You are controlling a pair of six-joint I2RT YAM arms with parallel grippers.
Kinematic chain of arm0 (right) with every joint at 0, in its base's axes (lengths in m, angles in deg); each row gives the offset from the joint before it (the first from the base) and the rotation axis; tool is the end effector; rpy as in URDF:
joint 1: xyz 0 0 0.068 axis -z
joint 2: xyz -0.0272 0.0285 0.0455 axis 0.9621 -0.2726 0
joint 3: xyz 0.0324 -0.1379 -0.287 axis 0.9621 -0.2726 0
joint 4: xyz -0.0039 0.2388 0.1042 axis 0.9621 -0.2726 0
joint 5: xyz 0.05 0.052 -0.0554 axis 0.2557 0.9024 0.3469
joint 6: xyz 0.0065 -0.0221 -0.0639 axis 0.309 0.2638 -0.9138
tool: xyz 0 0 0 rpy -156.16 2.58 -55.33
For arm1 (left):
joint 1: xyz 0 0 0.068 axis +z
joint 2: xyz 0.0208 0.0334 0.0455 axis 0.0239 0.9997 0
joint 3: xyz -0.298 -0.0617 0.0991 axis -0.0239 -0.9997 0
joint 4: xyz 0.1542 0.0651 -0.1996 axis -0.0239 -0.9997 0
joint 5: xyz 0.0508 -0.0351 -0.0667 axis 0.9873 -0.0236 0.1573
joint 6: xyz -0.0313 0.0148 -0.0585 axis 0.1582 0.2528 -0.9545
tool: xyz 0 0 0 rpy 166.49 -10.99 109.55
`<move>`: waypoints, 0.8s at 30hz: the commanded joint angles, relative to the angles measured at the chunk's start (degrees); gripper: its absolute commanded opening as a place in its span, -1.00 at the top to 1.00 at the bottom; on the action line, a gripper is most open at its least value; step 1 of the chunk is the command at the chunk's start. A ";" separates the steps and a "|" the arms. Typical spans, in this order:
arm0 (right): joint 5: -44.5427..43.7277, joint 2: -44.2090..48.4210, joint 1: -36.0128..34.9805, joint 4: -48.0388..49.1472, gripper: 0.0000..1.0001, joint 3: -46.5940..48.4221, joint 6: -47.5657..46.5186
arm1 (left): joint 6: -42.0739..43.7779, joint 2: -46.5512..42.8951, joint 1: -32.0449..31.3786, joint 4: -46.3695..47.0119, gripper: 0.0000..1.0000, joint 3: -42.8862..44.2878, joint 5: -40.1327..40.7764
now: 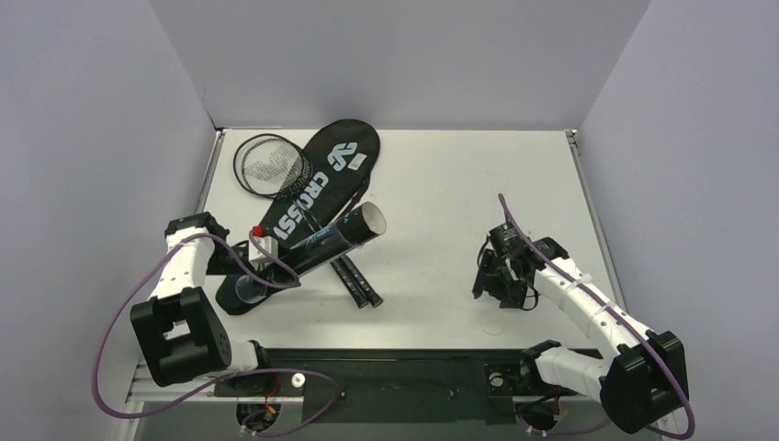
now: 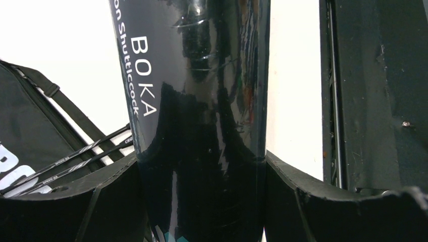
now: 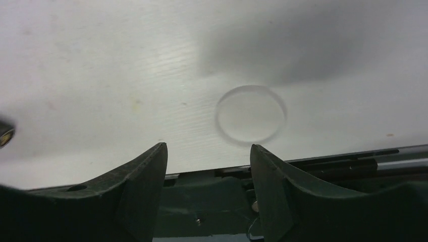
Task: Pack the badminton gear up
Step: Close the lid on the shuttle tube.
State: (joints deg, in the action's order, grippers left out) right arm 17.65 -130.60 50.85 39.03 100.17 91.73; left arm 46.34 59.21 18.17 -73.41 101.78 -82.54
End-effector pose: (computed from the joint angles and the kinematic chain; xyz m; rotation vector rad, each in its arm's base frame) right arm 0.1770 0.0813 0.2559 0.3526 2.6928 0.4581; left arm 0.1732 -0.0005 0.2871 1.3957 1.4862 -0.8810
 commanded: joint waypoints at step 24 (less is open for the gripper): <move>-17.40 -6.37 -14.00 12.49 0.30 -12.22 11.92 | -25.54 -5.23 -1.87 20.93 0.70 -5.97 6.68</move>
State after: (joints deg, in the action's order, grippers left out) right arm 2.59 -136.97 37.71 52.21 88.80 102.13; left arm 18.41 53.44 16.66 -50.79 94.46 -73.67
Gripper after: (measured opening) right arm 0.352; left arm 0.749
